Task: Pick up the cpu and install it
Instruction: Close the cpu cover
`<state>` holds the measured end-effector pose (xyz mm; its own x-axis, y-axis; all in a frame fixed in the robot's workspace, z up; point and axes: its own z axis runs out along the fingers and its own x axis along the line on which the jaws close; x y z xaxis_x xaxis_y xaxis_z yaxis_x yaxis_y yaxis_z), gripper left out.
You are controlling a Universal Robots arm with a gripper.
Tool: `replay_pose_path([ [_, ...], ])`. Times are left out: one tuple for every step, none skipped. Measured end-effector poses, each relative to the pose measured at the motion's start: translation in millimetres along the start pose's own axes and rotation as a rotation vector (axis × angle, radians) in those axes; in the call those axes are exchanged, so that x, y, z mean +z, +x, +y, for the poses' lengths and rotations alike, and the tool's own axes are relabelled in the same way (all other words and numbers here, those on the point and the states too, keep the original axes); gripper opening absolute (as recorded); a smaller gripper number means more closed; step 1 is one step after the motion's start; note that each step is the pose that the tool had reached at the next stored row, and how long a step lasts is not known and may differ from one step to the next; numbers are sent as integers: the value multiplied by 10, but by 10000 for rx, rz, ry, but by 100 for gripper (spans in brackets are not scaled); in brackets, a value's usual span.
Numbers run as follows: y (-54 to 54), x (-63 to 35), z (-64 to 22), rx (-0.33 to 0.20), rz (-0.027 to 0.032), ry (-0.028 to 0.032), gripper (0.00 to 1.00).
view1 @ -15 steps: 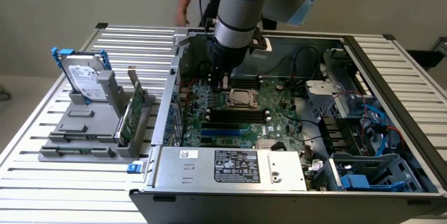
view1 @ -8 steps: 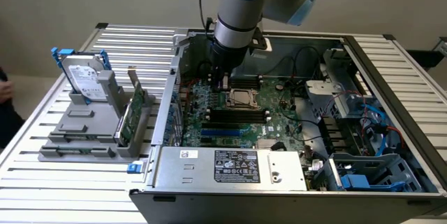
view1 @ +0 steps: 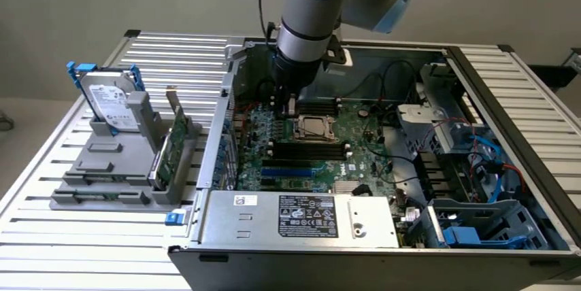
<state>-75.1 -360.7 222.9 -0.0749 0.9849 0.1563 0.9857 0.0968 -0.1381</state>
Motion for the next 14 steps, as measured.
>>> replay_pose_path([
  [4,-17,-9,30,59,-12,11],
  [7,-34,-20,60,114,-21,11],
  [10,-50,-28,83,173,-31,11],
  [12,-65,-35,106,237,-40,11],
  [15,-78,-41,125,299,-49,11],
  [17,-89,-46,144,366,-59,11],
  [19,-97,-53,166,432,-68,11],
  [20,-97,-59,197,495,-80,11],
  [20,-98,-64,236,548,-90,11],
  [21,-97,-71,277,600,-102,11],
  [22,-96,-81,321,654,-114,11],
  [22,-95,-88,401,687,-131,11],
  [23,-94,-95,487,708,-148,11],
  [23,-93,-101,565,726,-164,11],
])
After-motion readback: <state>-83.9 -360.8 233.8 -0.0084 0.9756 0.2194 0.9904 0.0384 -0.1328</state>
